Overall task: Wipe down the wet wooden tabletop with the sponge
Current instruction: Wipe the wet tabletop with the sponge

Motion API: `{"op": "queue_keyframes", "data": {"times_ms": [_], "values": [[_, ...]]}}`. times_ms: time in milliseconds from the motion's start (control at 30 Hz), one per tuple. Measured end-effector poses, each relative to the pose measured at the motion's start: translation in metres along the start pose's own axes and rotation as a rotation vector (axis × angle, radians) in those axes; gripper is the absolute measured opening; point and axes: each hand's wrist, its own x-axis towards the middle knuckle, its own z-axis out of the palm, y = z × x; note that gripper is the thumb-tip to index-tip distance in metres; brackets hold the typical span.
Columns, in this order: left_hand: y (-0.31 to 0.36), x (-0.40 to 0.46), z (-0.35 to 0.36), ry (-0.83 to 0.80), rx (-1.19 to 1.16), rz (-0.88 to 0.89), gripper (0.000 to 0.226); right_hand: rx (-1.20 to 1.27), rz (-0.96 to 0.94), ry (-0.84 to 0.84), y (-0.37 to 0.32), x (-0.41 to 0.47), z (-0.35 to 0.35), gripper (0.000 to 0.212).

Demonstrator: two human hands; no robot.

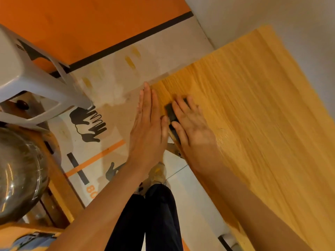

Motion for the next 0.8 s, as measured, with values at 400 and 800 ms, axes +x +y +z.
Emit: {"op": "queue_keyframes", "data": {"times_ms": [400, 800], "values": [[-0.008, 0.002, -0.006, -0.030, -0.116, 0.070, 0.062, 0.079, 0.332, 0.114, -0.018, -0.021, 0.006, 0.049], [-0.031, 0.007, -0.015, -0.079, -0.369, -0.006, 0.075, 0.020, 0.383, 0.078, -0.022, -0.095, -0.003, 0.052]]}}
